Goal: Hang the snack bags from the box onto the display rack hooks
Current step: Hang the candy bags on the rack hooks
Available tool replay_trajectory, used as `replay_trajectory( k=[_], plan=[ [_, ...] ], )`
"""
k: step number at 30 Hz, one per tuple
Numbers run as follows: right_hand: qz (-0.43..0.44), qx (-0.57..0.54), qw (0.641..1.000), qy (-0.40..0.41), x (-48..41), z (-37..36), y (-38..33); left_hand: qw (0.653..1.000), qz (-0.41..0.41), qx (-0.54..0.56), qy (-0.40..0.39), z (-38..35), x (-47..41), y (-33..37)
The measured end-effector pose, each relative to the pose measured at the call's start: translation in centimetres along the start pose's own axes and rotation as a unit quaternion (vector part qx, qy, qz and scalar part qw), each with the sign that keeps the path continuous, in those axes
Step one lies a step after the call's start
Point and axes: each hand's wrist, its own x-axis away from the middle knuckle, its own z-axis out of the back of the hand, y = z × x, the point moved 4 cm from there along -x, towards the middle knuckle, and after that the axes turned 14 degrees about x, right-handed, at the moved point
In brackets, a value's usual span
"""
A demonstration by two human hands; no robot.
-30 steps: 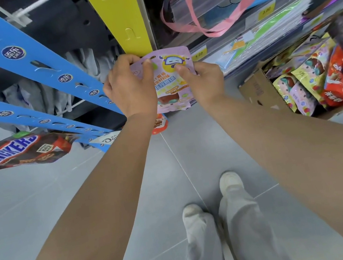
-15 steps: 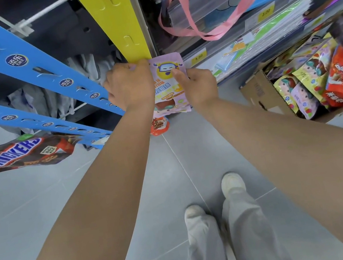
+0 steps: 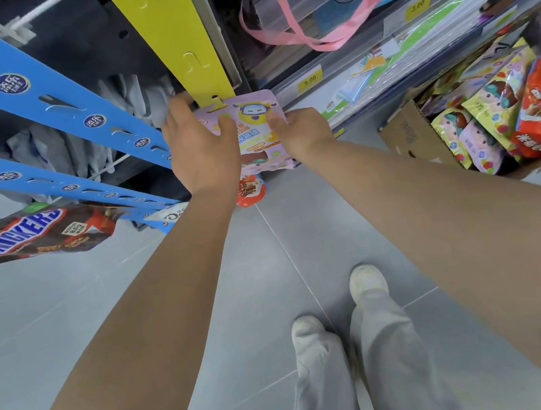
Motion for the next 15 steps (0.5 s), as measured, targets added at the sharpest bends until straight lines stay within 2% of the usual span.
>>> replay_trajectory(
  k=[7,11,13,15],
  plan=[
    [-0.055,0.04,0.994,-0.083,1.9,1.3,2.4,0.997,0.02,-0.06,-0.051,0.5,2.6,0.1],
    [-0.069,-0.038,0.991,-0.105,4.7,4.3,4.9,0.981,0.123,-0.106,-0.104,-1.0,5.0,2.3],
    [-0.07,-0.061,0.99,-0.105,6.3,7.1,6.5,0.967,0.176,-0.086,-0.161,-3.0,6.4,4.4],
    [-0.09,-0.095,0.988,-0.081,7.6,10.5,8.7,0.955,0.193,-0.069,-0.214,-5.5,8.2,7.1]
  ],
)
